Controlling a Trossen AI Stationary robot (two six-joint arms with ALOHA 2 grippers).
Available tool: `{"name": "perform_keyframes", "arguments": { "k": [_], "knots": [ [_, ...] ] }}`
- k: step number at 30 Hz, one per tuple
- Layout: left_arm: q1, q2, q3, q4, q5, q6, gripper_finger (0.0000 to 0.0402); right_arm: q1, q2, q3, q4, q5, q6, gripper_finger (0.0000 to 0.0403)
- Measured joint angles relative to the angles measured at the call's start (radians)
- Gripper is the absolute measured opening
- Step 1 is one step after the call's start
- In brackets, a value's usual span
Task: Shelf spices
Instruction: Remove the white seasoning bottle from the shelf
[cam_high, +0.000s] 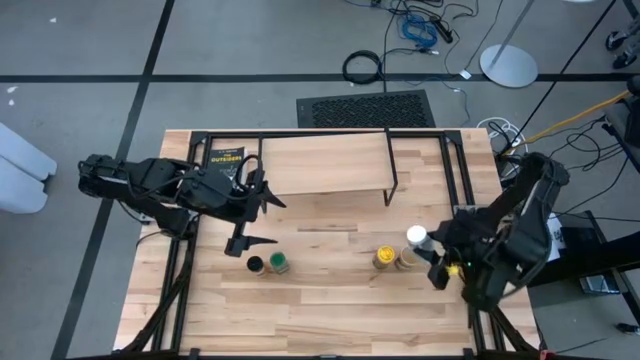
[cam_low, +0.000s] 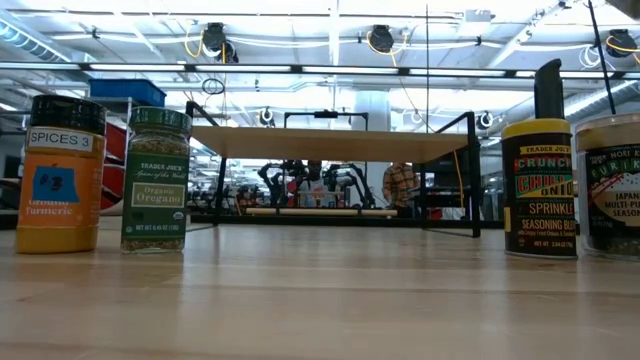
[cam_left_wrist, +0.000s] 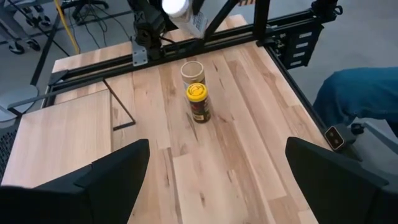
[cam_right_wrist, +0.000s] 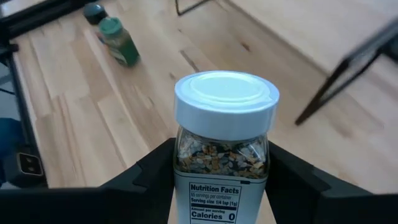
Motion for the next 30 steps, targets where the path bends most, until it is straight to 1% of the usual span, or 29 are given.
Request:
{"name": "perform_keyframes", "arguments": {
  "k": [5,9,11,13,17,23,26,30],
  "knots": [
    [0.000,0.000,0.000,0.000,0.000,0.000,0.0386,0.068,0.001,-0.153,0.061,0.003,0.166,0.0192],
    [0.000,0.000,0.000,0.001,0.000,0.000,0.0386,0.112,0.001,-0.273,0.174,0.008,0.231,0.0192],
    [0.000,0.000,0.000,0.002,0.000,0.000,0.0386,0.135,0.001,-0.319,0.227,0.008,0.254,0.0192],
    [0.000,0.000,0.000,0.003,0.000,0.000,0.0386,0.165,0.001,-0.353,0.276,0.030,0.270,0.0192],
    [0.001,0.000,0.000,0.012,0.000,0.000,0.0386,0.227,0.002,-0.389,0.335,0.055,0.312,0.0192],
    [0.002,0.001,0.000,0.036,-0.001,0.000,0.0386,0.290,0.065,-0.394,0.292,0.052,0.438,0.0192],
    [0.002,0.007,0.000,0.049,-0.001,0.000,0.0386,0.304,0.127,-0.394,0.283,0.039,0.513,0.0192],
    [0.002,0.021,0.000,0.054,-0.001,0.000,0.0386,0.314,0.213,-0.395,0.275,-0.028,0.602,0.0192]
  ]
}}
